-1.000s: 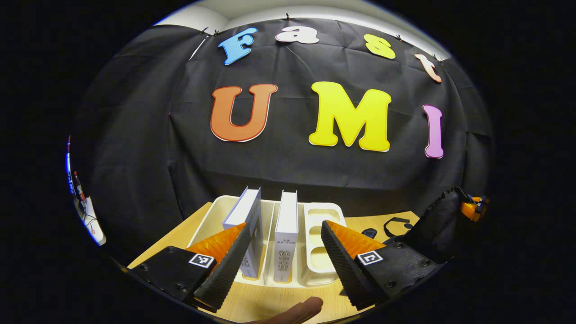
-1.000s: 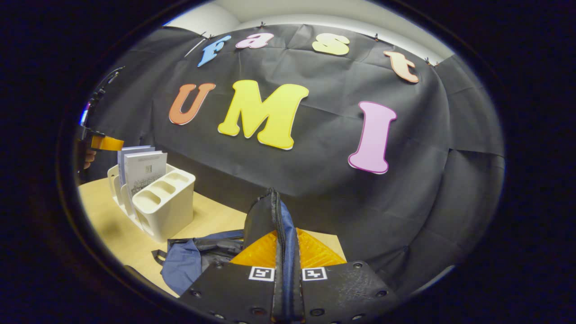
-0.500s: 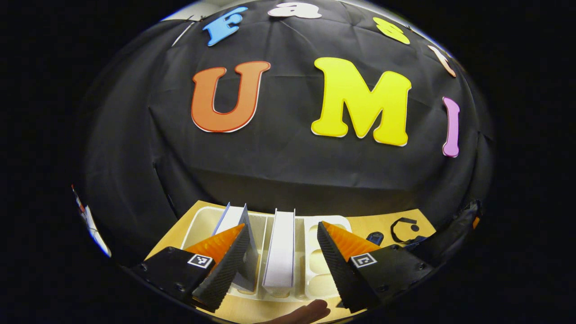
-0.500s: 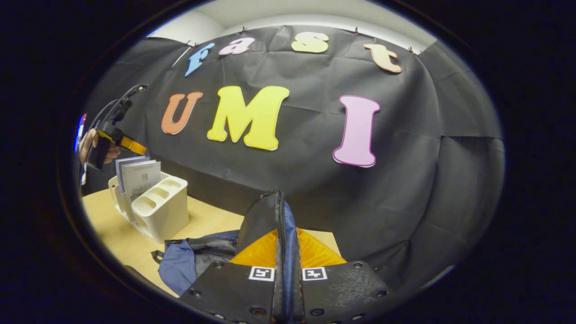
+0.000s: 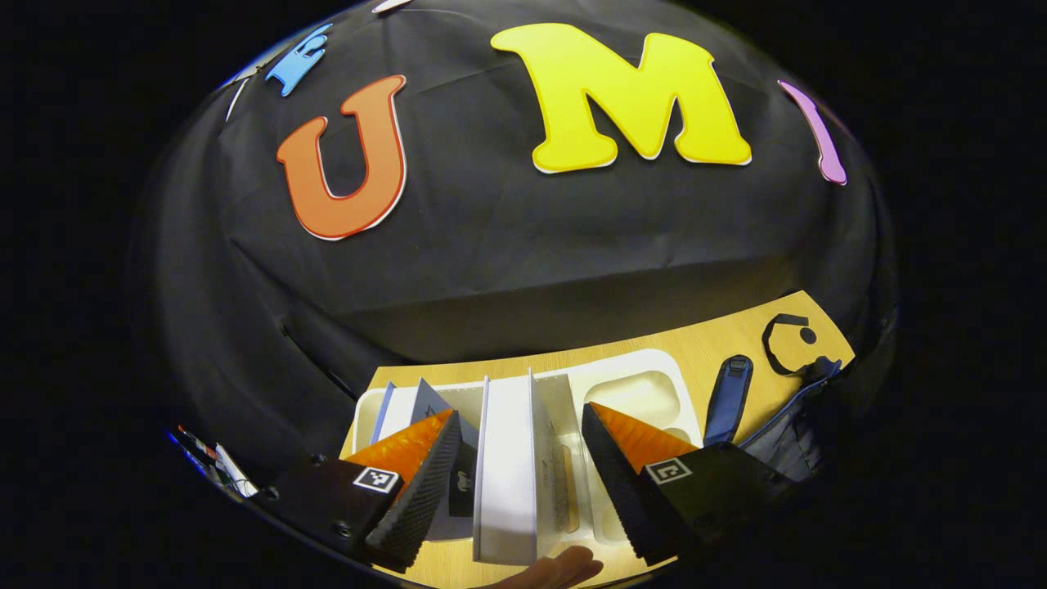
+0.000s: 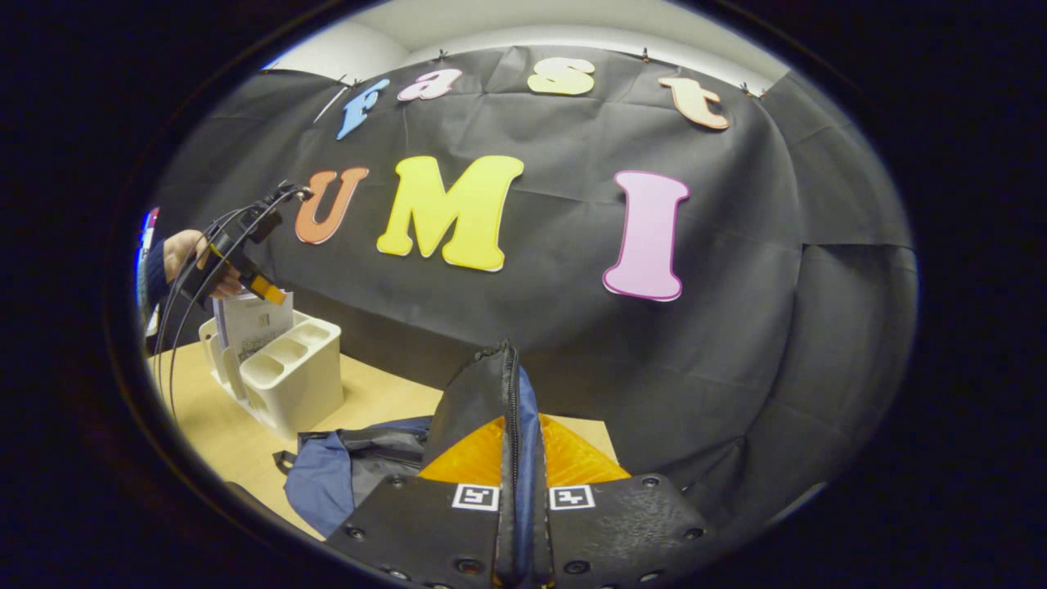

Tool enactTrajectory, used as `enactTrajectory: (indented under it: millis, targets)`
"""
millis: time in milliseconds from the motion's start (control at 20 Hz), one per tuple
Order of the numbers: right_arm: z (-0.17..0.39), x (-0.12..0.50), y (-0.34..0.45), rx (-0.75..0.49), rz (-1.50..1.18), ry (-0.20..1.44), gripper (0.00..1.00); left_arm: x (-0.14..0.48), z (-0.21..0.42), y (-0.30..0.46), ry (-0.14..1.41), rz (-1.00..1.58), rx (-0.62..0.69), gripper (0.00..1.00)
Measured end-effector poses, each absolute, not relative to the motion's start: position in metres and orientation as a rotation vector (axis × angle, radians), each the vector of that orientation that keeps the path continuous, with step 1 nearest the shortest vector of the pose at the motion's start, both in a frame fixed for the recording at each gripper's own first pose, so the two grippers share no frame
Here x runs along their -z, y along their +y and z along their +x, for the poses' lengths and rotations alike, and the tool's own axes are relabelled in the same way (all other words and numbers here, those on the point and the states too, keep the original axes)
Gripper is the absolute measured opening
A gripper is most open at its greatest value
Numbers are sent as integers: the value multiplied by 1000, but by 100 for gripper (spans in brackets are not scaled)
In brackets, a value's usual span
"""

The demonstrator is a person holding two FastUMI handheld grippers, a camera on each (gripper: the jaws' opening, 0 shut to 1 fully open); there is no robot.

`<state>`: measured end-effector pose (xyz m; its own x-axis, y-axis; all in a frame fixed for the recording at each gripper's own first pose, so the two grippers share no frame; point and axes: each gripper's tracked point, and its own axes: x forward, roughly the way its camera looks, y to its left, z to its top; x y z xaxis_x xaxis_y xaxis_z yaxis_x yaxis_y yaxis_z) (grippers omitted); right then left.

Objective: Open the schoolbag, grab two books from the bookshelf and put them into the schoolbag.

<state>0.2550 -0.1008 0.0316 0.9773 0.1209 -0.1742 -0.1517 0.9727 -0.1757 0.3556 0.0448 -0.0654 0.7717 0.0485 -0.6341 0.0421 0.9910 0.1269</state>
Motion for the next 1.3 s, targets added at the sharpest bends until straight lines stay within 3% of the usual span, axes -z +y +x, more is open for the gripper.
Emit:
enactTrajectory:
  millis: [200, 700, 750, 800, 950, 1000, 1050, 1300]
  targets:
    - [254, -30, -103, -137, -181, 171, 8, 80, 347, 46, 783, 102, -26, 85]
    - [252, -24, -107, -124, -162, 184, 8, 126, 340, 38, 1003, 120, 65, 51]
    - [252, -24, -106, -122, -159, 185, 8, 128, 341, 35, 1012, 132, 77, 58]
    - [251, -22, -106, -121, -162, 187, 8, 129, 341, 33, 1021, 146, 87, 52]
    - [249, -16, -104, -113, -175, 197, 8, 131, 337, 33, 1044, 146, 116, 55]
    - [247, -16, -102, -115, -181, 194, 8, 130, 335, 33, 1047, 140, 115, 51]
    - [248, -16, -100, -117, -187, 192, 8, 129, 334, 32, 1044, 133, 115, 53]
    - [248, -14, -100, -119, -175, 196, 8, 116, 315, 28, 1016, 59, 117, 49]
